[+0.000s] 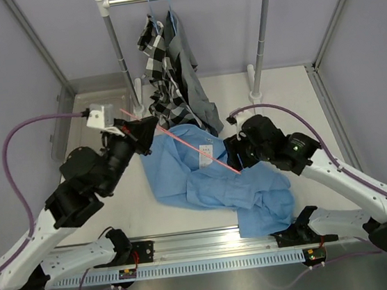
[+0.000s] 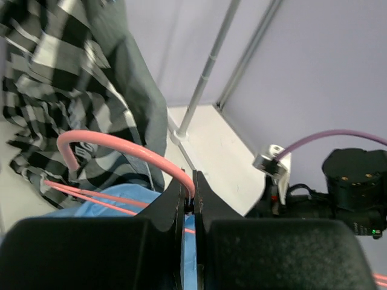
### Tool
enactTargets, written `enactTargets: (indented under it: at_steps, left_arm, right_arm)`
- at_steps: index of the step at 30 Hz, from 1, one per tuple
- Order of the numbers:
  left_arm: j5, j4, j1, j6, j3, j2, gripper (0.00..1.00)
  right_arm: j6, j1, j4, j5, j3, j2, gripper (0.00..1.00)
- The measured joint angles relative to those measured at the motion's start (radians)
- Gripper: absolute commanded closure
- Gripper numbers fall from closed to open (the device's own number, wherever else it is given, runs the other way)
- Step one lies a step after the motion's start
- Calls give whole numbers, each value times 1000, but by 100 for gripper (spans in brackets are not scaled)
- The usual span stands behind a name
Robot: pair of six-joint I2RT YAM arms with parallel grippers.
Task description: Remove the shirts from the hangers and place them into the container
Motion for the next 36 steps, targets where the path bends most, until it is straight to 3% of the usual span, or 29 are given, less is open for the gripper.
enactTargets:
  at_steps: [5,15,26,36]
  left_arm:
    - [-97,-27,0,63,16,-56,100]
    - [-186,-175,1,133,31,193,100]
    - [-200,-225,1,137,130,292,100]
    - [-199,-225,1,137,133,322,100]
  right_arm:
    - [-10,0,-103,21,124,-93,25]
    - [-104,0,-172,-31,383,-267,21]
    - [-182,37,-137,-187,327,-44,21]
    - [-217,104,-92,-189,323,98,38]
